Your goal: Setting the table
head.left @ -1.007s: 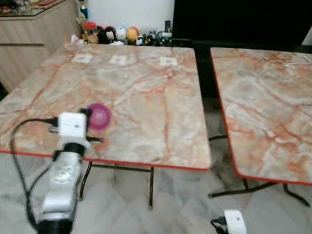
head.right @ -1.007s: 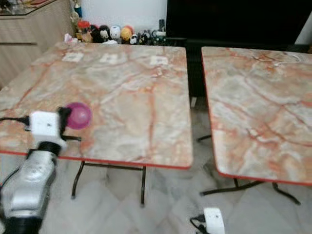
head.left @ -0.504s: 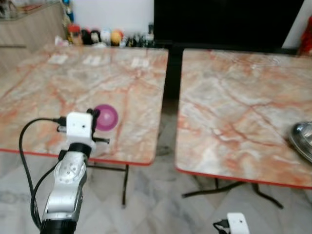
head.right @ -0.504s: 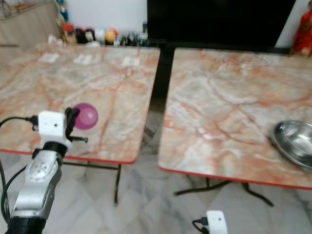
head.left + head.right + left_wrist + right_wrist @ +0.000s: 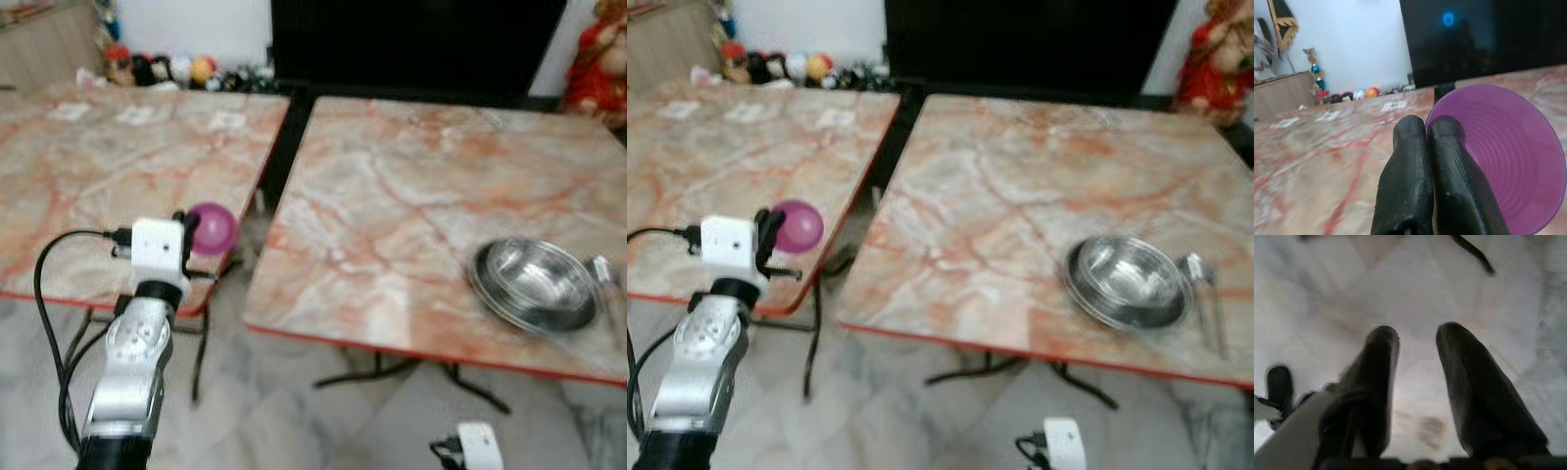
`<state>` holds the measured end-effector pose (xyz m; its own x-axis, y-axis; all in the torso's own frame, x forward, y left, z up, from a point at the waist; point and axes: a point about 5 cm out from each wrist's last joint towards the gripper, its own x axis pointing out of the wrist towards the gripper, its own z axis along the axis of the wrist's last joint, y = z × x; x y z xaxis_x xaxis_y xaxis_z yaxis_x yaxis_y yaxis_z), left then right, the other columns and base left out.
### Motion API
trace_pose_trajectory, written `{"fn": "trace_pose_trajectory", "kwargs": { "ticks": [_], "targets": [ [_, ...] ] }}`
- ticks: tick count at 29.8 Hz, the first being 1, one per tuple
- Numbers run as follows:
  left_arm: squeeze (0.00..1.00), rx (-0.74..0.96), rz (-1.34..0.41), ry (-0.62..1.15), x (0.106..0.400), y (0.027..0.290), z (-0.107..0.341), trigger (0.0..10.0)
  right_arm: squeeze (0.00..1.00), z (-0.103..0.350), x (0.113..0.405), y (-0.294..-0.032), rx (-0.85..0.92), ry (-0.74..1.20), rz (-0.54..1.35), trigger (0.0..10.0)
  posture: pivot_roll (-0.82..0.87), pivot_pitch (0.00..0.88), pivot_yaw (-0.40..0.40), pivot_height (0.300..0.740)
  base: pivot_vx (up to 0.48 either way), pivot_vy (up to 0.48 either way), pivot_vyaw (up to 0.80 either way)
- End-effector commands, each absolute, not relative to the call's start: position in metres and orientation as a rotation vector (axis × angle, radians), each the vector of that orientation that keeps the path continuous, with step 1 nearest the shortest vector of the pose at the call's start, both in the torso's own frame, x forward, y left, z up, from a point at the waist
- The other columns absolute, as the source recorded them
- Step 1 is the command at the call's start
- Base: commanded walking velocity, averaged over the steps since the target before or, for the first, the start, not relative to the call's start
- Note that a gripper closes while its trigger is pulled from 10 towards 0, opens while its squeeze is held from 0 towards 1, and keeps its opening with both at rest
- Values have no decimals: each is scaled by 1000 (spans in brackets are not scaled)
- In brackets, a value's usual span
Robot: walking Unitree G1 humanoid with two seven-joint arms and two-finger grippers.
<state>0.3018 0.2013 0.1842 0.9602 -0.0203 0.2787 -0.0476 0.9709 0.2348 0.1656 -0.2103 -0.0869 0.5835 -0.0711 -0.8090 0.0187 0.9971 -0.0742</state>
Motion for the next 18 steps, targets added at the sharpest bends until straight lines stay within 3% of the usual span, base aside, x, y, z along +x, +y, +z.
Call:
{"fn": "trace_pose_trajectory", "kwargs": {
  "ticks": [1, 13, 18],
  "targets": [
    [0, 239, 27, -283, 301, 206, 186, 10000, 0, -88, 167, -202, -44, 944, -38, 10000, 92, 0, -20, 740, 0, -472, 0],
    [0, 242, 19, -291, 301, 205, 189, 10000, 0, -88, 167, -203, -47, 943, -37, 10000, 95, 0, -25, 740, 0, -472, 0],
    [0, 267, -73, -266, 303, 200, 189, 10000, 0, -88, 167, -204, -50, 944, -37, 10000, 95, 0, -26, 740, 0, -427, 0]
  ]
}}
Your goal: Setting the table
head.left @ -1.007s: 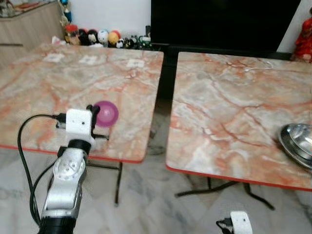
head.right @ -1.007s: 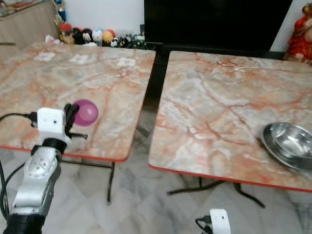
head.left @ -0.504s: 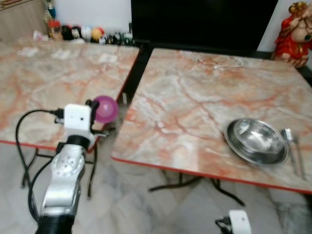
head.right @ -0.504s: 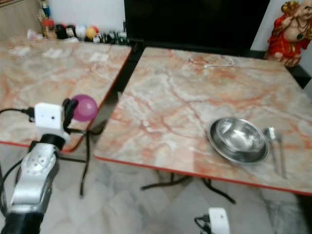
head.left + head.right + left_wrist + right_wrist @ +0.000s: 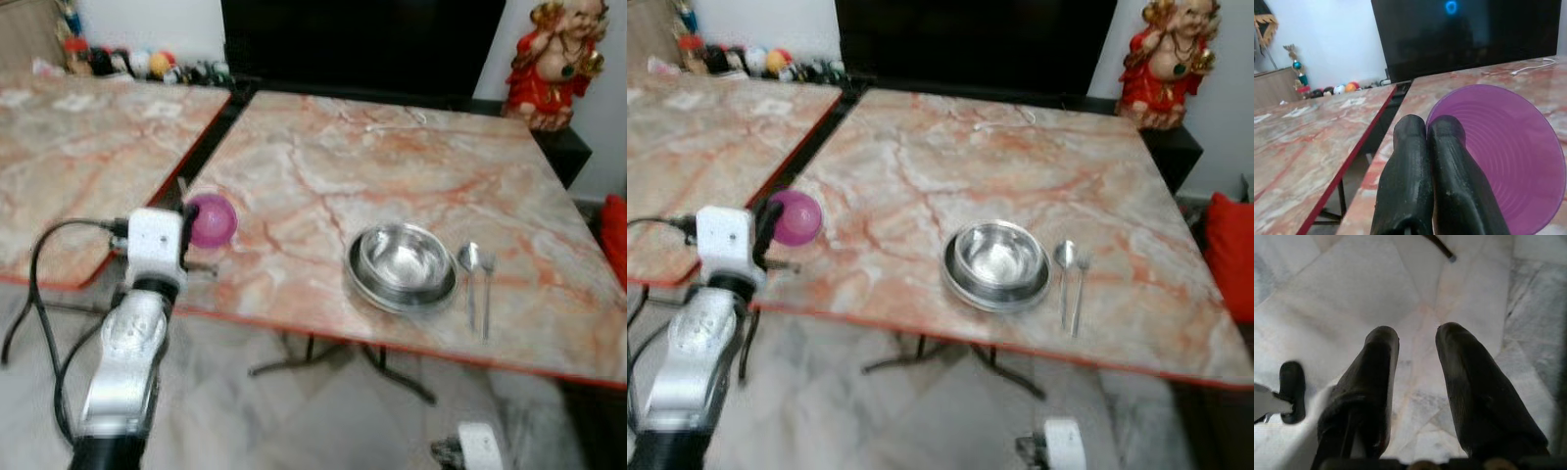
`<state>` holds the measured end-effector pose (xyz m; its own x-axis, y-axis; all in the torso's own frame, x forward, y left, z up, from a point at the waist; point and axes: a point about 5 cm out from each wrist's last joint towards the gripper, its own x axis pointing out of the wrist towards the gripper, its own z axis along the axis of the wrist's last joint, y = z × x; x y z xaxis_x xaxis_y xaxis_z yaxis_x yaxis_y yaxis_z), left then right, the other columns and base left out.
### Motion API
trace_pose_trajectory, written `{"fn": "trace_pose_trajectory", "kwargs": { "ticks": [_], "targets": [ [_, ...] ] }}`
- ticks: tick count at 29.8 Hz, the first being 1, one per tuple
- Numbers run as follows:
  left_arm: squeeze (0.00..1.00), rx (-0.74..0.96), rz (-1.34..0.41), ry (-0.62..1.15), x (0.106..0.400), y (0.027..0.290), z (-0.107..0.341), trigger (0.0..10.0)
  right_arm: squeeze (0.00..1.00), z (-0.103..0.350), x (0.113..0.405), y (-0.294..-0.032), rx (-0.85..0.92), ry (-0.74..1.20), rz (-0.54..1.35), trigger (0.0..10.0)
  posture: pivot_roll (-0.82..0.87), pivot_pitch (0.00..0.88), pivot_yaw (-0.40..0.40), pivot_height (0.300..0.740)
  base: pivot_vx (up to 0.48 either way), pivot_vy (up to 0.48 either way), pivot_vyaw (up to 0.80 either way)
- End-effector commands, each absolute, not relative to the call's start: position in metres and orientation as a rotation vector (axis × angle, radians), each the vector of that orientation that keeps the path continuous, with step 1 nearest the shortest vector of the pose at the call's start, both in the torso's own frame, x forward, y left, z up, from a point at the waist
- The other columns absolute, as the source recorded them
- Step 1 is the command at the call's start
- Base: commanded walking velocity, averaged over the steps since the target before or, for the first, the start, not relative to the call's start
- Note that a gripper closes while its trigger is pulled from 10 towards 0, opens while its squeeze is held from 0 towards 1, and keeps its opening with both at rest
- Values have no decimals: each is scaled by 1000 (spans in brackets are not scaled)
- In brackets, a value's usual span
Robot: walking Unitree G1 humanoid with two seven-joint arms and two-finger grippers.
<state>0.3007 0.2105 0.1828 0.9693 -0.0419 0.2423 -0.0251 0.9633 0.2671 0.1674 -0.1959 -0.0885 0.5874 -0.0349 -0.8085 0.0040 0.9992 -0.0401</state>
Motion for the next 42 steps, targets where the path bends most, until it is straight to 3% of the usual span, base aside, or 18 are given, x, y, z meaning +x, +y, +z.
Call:
{"fn": "trace_pose_trajectory", "kwargs": {
  "ticks": [1, 9, 21, 42],
  "targets": [
    [0, 283, -116, -244, 304, 198, 186, 10000, 0, -88, 166, -204, -50, 944, -37, 10000, 95, 0, -26, 740, 0, 0, 0],
    [0, 321, -176, -186, 303, 209, 178, 10000, 0, -88, 166, -203, -49, 944, -38, 10000, 92, 0, -25, 740, 0, 0, 0],
    [0, 215, -159, -175, 305, 213, 180, 10000, 0, -87, 168, -204, -51, 941, -35, 10000, 87, 0, -27, 740, 0, 0, 0],
    [0, 182, -208, -209, 310, 206, 193, 10000, 0, -86, 170, -204, -49, 940, -36, 10000, 73, 7, -20, 740, 327, 0, 0]
  ]
}}
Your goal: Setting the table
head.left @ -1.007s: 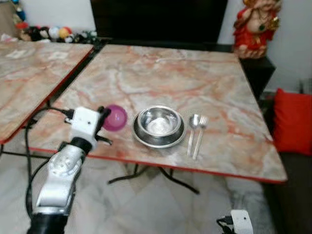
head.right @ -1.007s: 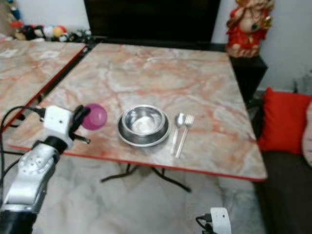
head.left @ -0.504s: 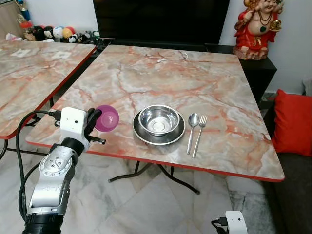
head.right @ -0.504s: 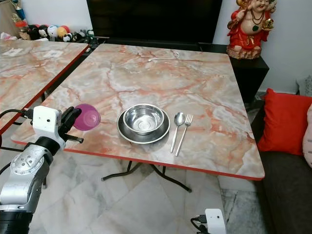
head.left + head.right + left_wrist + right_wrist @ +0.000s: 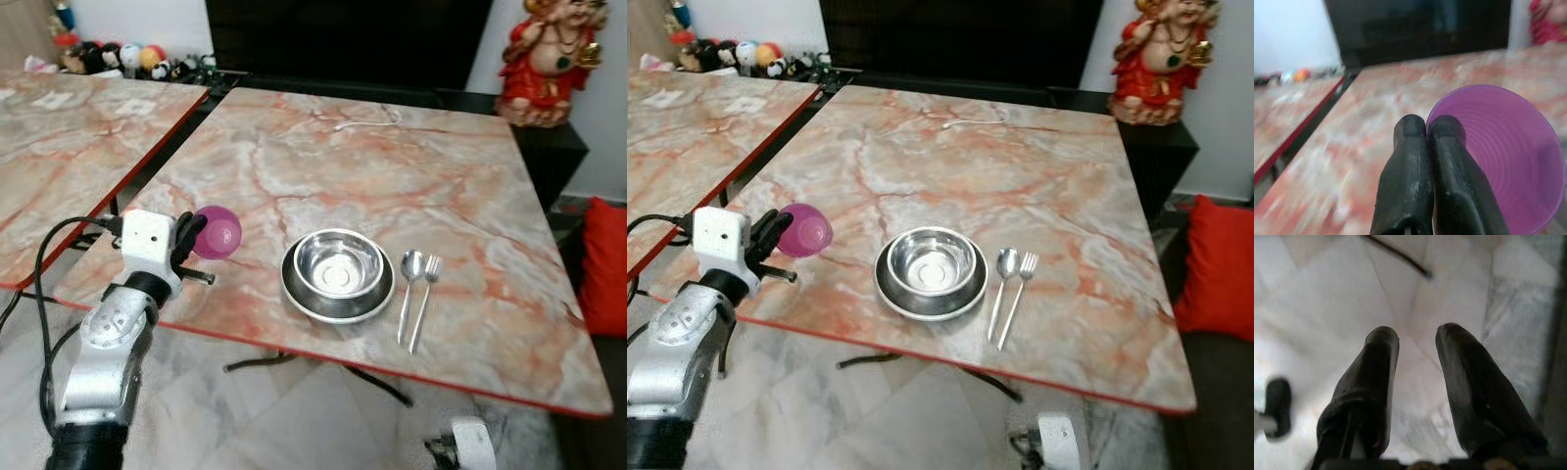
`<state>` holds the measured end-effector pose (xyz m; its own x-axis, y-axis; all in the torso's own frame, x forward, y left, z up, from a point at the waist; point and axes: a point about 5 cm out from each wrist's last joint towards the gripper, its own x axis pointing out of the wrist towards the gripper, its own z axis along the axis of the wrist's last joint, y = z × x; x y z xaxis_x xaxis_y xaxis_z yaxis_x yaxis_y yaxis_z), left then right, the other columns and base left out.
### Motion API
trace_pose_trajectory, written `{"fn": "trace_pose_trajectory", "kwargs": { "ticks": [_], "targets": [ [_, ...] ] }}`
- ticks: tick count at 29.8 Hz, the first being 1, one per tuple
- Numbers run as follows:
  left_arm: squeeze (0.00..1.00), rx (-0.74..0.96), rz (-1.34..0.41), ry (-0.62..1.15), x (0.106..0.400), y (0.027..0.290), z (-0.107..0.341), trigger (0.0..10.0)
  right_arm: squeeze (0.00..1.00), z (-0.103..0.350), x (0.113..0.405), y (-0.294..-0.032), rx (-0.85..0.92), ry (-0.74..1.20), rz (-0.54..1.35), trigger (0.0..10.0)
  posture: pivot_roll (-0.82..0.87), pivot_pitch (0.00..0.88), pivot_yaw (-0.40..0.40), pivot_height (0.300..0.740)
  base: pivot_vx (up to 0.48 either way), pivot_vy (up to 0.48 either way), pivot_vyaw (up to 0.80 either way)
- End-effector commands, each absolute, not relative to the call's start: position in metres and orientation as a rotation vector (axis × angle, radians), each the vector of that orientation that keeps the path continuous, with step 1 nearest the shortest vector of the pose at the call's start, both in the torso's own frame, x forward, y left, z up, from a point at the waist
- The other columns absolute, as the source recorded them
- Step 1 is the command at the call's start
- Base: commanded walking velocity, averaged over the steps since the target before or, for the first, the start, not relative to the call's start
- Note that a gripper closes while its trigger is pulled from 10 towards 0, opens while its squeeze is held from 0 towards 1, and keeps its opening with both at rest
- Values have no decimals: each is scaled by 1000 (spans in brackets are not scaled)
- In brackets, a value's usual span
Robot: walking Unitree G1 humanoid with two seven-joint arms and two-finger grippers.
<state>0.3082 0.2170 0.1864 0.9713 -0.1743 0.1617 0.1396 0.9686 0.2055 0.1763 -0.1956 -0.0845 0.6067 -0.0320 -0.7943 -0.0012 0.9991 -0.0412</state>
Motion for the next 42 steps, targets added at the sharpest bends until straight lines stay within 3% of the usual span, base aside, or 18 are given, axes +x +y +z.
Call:
{"fn": "trace_pose_trajectory", "kwargs": {
  "ticks": [1, 11, 20, 30, 42],
  "targets": [
    [0, 182, -208, -209, 310, 206, 193, 10000, 0, -86, 170, -204, -49, 940, -36, 10000, 73, 7, -20, 740, 296, 0, 0],
    [0, 135, -267, -159, 323, 201, 199, 10000, 0, -85, 172, -204, -46, 934, -39, 10000, 66, 21, -13, 740, 25, 0, 0],
    [0, 88, -320, 19, 349, 195, 195, 10000, 0, -85, 174, -202, -33, 925, -58, 10000, 45, 17, -3, 740, 0, 0, 0],
    [0, 119, -219, 172, 370, 200, 188, 10000, 0, -86, 172, -199, -36, 936, -42, 10000, 53, 0, 6, 740, 0, 0, 0],
    [0, 24, -175, 284, 379, 188, 177, 10000, 0, -87, 170, -199, -32, 940, -49, 10000, 51, 0, 3, 740, 0, 0, 0]
  ]
}}
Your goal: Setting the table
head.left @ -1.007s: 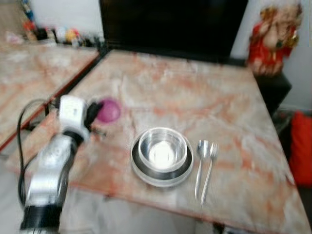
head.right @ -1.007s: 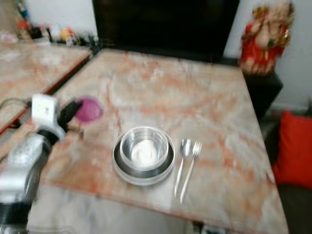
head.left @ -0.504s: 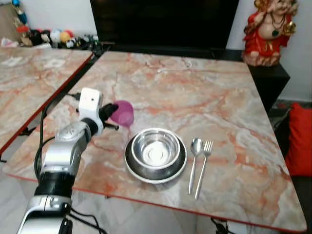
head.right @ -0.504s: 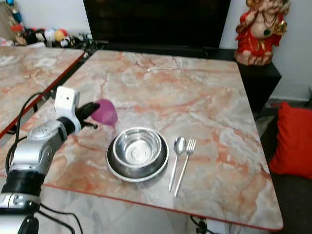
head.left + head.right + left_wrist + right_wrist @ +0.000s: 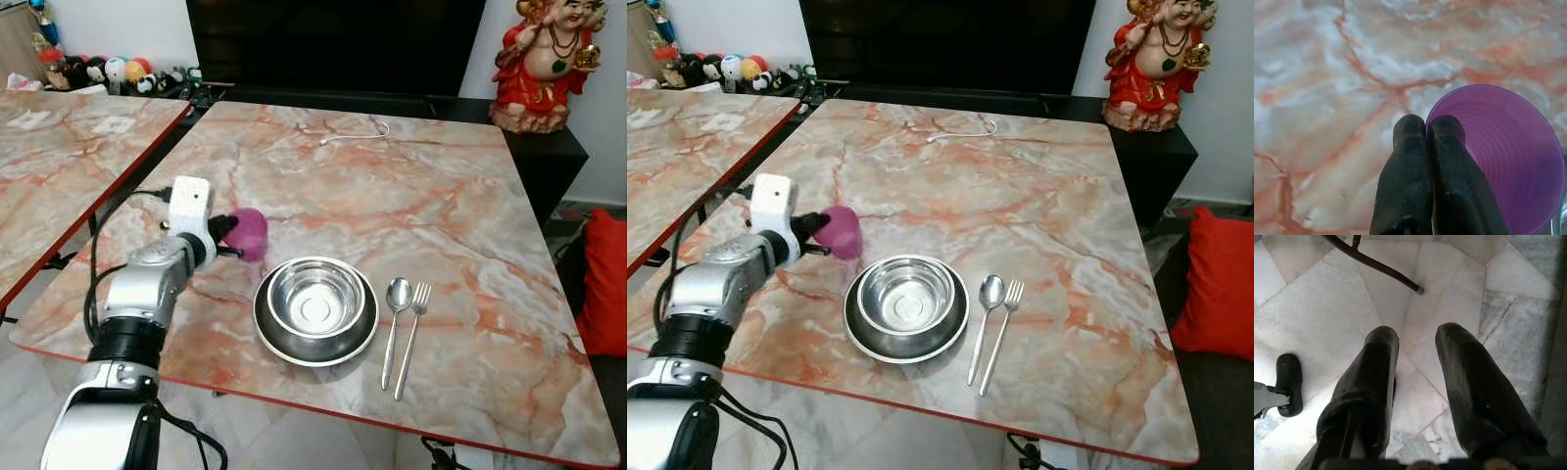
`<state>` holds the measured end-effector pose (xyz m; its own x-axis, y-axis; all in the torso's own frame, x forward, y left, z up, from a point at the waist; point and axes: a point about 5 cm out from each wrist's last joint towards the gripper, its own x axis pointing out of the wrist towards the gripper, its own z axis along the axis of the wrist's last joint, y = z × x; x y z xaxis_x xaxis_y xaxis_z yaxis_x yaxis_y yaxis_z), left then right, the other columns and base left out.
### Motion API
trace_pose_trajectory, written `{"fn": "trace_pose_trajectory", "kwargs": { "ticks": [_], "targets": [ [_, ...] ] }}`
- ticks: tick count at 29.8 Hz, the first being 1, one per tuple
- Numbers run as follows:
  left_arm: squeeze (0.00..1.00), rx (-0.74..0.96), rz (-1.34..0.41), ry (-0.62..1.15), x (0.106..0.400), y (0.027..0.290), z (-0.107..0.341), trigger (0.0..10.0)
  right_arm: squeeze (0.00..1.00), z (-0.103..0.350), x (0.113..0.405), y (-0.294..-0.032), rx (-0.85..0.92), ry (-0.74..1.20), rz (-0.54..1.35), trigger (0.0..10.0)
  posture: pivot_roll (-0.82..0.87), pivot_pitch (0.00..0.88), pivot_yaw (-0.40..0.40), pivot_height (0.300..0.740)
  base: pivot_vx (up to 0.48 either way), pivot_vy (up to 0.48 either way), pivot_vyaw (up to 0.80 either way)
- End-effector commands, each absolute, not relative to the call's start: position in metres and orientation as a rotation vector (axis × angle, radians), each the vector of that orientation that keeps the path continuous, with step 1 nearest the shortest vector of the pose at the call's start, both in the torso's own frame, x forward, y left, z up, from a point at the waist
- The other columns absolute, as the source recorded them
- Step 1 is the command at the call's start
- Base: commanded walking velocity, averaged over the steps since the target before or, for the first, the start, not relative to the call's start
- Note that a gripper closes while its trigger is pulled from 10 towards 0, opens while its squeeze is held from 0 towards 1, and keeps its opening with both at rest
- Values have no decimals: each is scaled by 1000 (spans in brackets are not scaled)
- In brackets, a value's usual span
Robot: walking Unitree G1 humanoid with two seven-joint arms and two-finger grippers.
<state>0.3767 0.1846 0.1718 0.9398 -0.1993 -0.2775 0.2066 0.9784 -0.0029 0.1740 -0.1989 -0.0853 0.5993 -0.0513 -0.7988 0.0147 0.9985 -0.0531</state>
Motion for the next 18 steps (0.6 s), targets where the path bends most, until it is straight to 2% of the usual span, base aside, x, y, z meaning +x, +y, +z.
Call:
{"fn": "trace_pose_trajectory", "kwargs": {
  "ticks": [1, 18],
  "targets": [
    [0, 24, -175, 284, 379, 188, 177, 10000, 0, -87, 170, -199, -32, 940, -49, 10000, 51, 0, 3, 740, 0, 0, 0],
    [0, -23, -143, 349, 379, 191, 170, 10000, 0, -87, 170, -199, -32, 940, -46, 10000, 57, 0, -2, 740, 0, 0, 0]
  ]
}}
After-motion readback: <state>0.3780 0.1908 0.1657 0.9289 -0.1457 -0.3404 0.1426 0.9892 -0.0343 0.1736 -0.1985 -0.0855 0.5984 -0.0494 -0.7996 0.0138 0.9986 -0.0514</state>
